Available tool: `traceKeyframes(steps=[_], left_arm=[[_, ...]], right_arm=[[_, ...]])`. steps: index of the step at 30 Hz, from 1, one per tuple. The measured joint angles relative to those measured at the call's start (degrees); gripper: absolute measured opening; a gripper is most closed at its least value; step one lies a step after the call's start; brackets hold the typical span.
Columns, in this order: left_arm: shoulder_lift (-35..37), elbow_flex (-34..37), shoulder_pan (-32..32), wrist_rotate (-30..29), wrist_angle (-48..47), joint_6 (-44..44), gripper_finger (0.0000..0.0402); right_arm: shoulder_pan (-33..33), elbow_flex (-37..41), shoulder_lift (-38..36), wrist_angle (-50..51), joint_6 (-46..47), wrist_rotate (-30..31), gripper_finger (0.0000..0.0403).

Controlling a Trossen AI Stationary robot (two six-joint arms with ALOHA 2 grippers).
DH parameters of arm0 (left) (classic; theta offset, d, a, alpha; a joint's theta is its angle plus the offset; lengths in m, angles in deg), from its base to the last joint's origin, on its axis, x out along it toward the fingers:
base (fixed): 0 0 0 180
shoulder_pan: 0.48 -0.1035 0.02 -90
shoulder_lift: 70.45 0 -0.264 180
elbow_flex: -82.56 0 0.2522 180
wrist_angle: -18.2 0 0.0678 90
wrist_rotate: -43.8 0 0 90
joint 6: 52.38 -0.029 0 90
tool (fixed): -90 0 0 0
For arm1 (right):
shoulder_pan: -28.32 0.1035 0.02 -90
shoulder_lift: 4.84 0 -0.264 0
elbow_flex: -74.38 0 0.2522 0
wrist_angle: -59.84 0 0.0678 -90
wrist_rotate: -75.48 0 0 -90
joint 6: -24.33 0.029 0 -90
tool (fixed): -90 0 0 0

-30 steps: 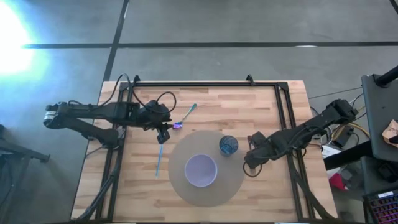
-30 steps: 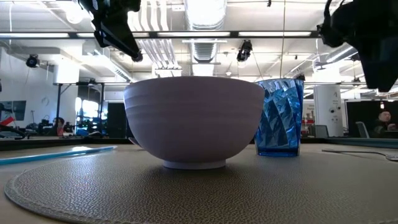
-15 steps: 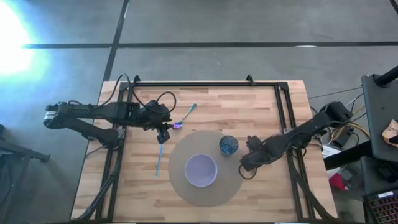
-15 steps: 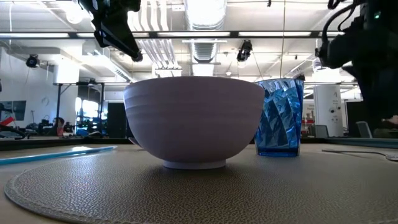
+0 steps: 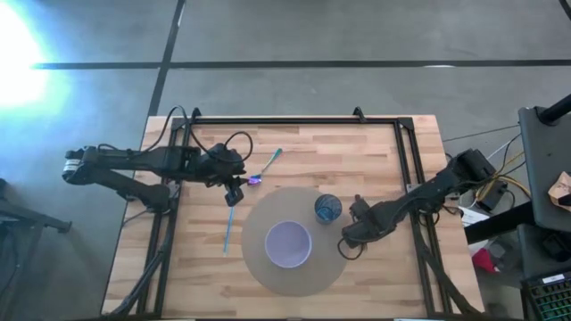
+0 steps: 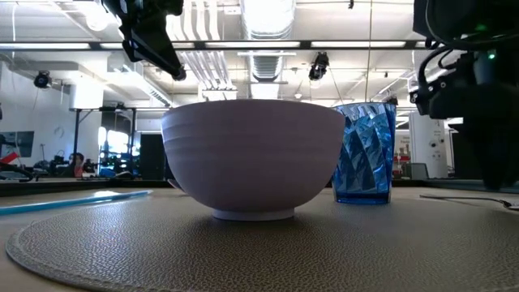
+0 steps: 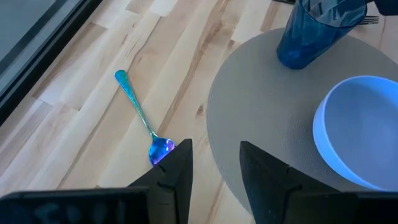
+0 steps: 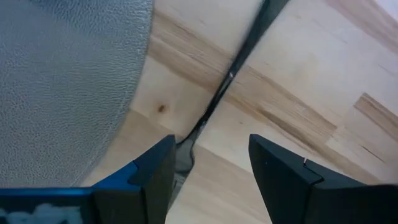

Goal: Pick & Place Utensil
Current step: Put the fork into the bowl

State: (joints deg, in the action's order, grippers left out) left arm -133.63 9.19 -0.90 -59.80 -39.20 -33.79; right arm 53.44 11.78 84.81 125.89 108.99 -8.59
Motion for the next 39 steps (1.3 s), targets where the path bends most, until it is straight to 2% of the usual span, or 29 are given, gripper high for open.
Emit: traceKeyframes(steps=[12, 24, 29, 39], left_arm=[[0.0, 0.78, 0.0, 0.0, -0.06, 0.0, 0.0124], [-0.02, 1.64, 0.0, 0.0, -0.02, 0.04, 0.0124], [-0.02, 1.68, 0.0, 0.02, -0.04, 0.04, 0.0124], [-0.02, 1.68, 0.02, 0.02, -0.06, 0.04, 0.0124]], right_arm=[[-0.02, 4.44, -0.94, -5.56, 0.62, 0.18, 0.0201], [-1.99, 4.96, -0.19, -6.55, 0.45, 1.68, 0.0199], [-2.14, 5.14, -0.02, -7.13, 0.69, 1.53, 0.0175], [-2.14, 6.0, -0.04, -8.3, 2.95, 1.64, 0.0097]])
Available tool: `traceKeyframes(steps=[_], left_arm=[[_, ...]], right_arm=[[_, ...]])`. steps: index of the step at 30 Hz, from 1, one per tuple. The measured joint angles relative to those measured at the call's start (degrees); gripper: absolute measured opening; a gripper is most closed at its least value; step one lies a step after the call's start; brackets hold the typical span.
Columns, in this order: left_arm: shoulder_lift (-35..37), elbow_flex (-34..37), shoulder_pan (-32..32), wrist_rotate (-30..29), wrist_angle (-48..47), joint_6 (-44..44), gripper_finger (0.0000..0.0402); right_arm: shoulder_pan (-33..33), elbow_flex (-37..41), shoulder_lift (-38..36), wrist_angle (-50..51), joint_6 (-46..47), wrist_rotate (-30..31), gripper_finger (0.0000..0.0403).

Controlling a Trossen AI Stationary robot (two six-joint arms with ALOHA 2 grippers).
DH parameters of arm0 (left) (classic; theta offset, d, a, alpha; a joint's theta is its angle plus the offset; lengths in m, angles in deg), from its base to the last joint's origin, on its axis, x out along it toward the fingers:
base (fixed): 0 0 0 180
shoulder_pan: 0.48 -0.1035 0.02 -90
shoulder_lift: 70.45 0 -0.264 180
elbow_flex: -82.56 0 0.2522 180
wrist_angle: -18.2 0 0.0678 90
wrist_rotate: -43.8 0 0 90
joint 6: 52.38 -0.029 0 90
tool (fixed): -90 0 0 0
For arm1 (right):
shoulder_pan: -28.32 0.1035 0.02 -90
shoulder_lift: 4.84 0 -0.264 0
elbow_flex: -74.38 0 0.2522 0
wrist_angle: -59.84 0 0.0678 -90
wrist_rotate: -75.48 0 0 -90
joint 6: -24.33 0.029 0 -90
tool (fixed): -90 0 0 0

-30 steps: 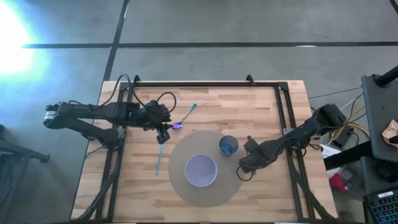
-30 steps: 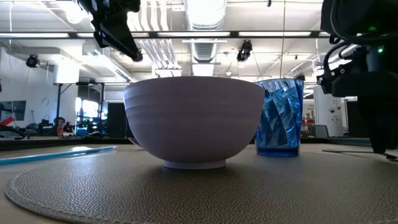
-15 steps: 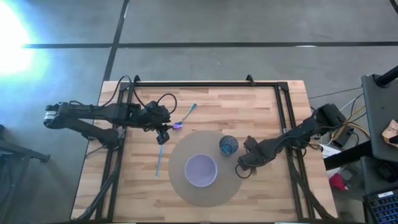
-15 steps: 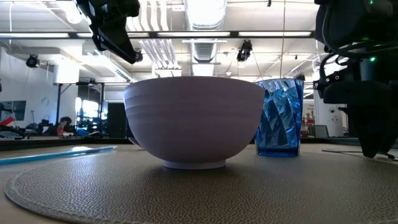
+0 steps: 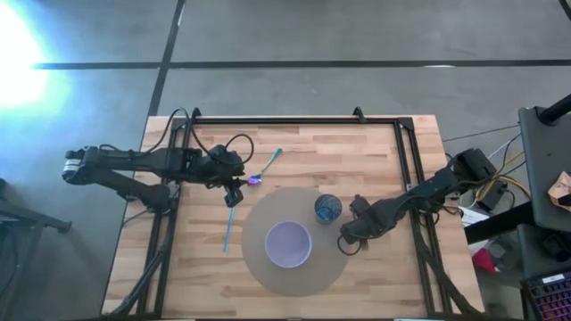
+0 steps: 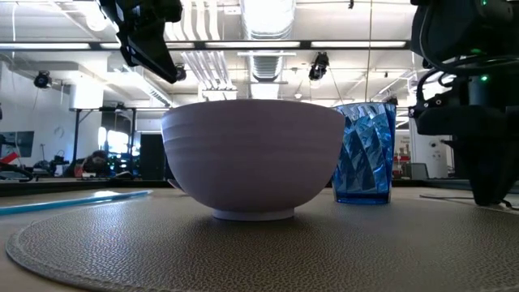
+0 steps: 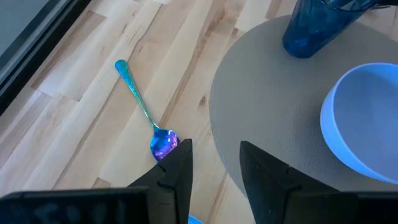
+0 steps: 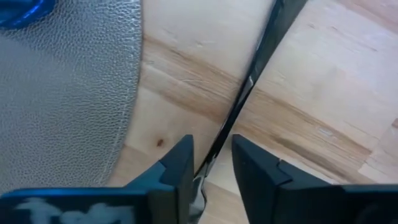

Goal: Pick & Place Utensil
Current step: Put the fork into the bowl

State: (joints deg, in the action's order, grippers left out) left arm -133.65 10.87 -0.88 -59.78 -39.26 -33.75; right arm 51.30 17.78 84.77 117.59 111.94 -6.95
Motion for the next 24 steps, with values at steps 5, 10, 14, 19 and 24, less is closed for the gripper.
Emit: traceKeyframes(steps=[5, 10, 14, 19, 24], left_arm=[[0.0, 0.0, -0.02, 0.0, 0.0, 0.0, 0.0124], [0.0, 0.0, 0.0, 0.19, -0.02, -0.01, 0.0124], [0.0, 0.0, -0.01, 0.21, -0.04, 0.0, 0.0124], [0.0, 0.0, 0.0, 0.61, -0.07, -0.02, 0.0124], [0.0, 0.0, -0.01, 0.6, -0.05, -0.02, 0.0124]], right_arm=[[0.02, 0.59, 0.0, 0.17, 1.71, 0.08, 0.0064], [0.02, 0.78, 0.02, 0.42, 2.46, 0.37, 0.0037], [0.04, 0.84, -0.04, 0.61, 2.43, 1.18, 0.0014], [0.25, 0.87, -0.39, 0.82, 2.38, 1.36, 0.0013], [1.16, 1.07, -1.71, 1.96, 2.39, 2.1, 0.0012]])
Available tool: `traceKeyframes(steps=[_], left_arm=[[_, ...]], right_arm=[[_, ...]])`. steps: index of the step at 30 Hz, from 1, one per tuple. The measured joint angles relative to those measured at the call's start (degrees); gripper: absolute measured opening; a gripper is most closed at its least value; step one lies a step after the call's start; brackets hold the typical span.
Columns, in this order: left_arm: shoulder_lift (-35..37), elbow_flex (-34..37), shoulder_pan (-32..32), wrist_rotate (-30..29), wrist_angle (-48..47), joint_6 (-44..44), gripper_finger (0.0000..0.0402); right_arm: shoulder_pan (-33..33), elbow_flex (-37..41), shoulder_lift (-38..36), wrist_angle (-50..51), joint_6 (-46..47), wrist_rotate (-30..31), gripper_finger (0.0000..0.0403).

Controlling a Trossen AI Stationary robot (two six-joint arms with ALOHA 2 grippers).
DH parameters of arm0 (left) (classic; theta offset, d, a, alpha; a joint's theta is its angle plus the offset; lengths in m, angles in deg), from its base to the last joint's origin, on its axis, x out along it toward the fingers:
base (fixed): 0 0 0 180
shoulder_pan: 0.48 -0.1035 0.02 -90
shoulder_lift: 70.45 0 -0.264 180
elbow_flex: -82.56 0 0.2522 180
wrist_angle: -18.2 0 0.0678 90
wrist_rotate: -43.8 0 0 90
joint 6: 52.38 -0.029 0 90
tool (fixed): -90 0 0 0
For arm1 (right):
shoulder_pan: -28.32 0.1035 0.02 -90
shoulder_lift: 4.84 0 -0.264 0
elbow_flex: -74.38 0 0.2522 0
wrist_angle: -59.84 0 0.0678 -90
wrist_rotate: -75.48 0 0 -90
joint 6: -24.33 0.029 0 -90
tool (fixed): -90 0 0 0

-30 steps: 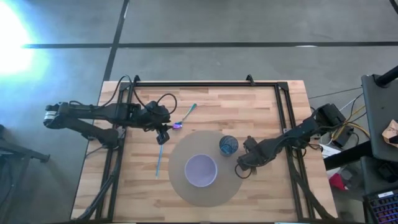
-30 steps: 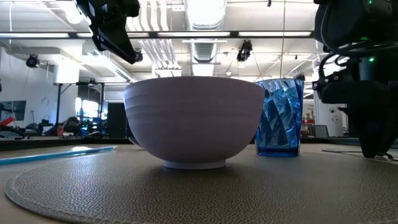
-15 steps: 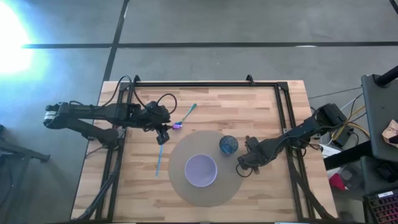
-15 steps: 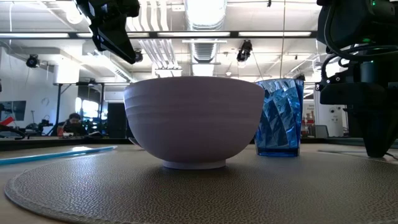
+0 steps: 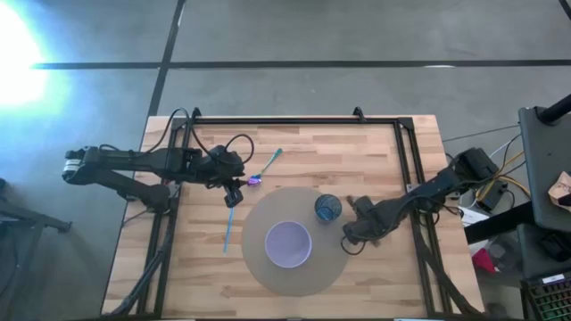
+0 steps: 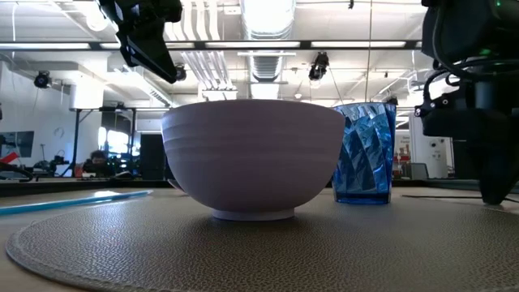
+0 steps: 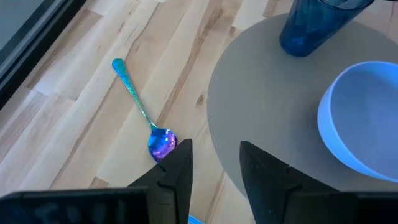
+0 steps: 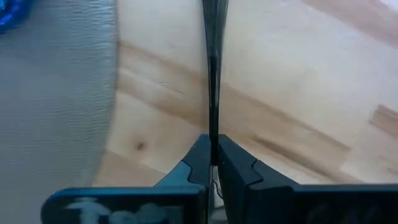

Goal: Pick & Place Utensil
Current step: Put the fork into the bowl

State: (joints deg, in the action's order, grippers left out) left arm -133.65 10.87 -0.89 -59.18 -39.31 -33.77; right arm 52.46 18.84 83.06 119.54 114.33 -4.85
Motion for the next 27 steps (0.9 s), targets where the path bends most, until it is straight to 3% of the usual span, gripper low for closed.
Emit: traceKeyframes(steps=[13, 27], left_arm=[[0.0, 0.0, -0.01, -0.03, 0.37, 0.06, 0.0124], [0.0, 0.0, -0.01, -0.17, 6.09, 0.59, 0.0124]], right_arm=[[0.85, 0.02, -7.76, 5.26, -1.91, 1.02, 0.0011], [0.85, -0.09, -23.77, 12.36, -4.86, 6.23, 0.0011]])
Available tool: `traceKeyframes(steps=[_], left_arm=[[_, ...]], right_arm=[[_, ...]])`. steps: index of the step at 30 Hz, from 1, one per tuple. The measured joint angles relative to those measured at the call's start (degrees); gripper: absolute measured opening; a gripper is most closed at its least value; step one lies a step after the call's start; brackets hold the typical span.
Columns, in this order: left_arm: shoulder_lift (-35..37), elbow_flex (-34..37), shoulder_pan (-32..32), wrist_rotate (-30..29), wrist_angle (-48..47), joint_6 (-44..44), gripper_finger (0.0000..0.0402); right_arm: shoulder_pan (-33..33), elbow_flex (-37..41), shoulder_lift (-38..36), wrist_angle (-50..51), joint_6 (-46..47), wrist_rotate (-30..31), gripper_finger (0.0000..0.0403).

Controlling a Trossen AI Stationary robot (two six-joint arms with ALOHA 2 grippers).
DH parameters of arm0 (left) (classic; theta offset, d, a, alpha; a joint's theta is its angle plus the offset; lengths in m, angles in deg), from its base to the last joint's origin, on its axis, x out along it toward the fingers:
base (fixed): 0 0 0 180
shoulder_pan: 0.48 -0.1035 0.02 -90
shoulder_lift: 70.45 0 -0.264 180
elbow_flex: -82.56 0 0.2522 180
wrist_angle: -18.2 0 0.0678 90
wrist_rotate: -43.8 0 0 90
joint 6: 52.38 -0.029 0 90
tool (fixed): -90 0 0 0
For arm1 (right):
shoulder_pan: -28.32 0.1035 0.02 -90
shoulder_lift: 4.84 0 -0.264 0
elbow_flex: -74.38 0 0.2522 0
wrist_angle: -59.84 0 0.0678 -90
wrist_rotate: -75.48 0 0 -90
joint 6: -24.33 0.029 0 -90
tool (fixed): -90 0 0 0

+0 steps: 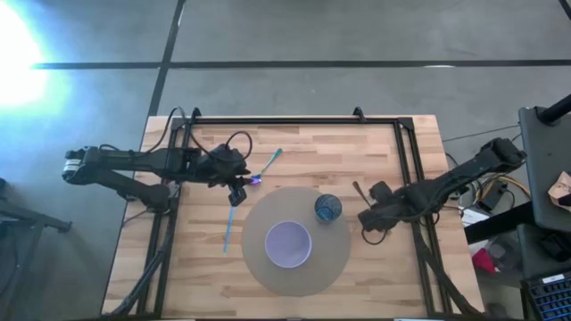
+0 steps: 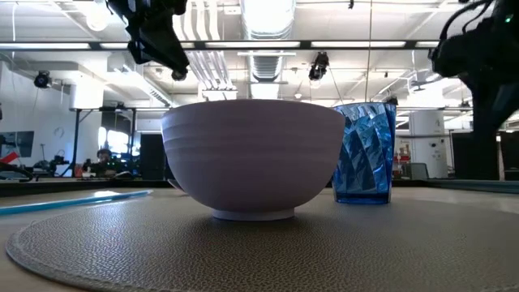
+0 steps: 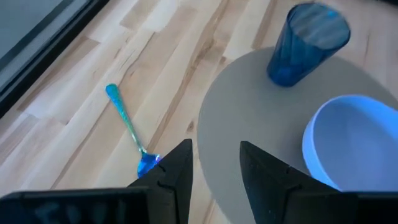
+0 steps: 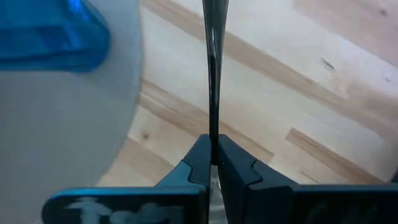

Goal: Pick & Place Utensil
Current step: Put the fork into the bowl

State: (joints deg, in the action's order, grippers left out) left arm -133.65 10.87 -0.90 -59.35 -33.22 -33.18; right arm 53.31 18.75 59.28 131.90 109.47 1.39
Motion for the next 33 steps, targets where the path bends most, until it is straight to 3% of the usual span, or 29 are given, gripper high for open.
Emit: traceKeyframes(steps=[9, 15, 26, 33], left_arm=[[-0.17, 0.0, 0.0, 0.03, 4.73, -0.72, 0.0124], [-0.83, 0.0, 0.02, 0.43, 8.23, -1.39, 0.0124], [-3.41, 0.0, 0.02, 0.62, 12.47, -3.86, 0.0124], [-4.92, -0.05, 0.01, 1.91, 15.32, -4.7, 0.0124]], right_arm=[[0.0, -1.38, -7.8, -0.1, -6.01, 6.33, 0.0011], [0.0, -6.97, -8.46, -0.26, -14.54, 13.19, 0.0011], [0.0, -20.5, -0.05, -1.46, -32.42, 22.55, 0.0011], [-0.02, -27.26, 8.52, -2.36, -38.48, 26.55, 0.0011]])
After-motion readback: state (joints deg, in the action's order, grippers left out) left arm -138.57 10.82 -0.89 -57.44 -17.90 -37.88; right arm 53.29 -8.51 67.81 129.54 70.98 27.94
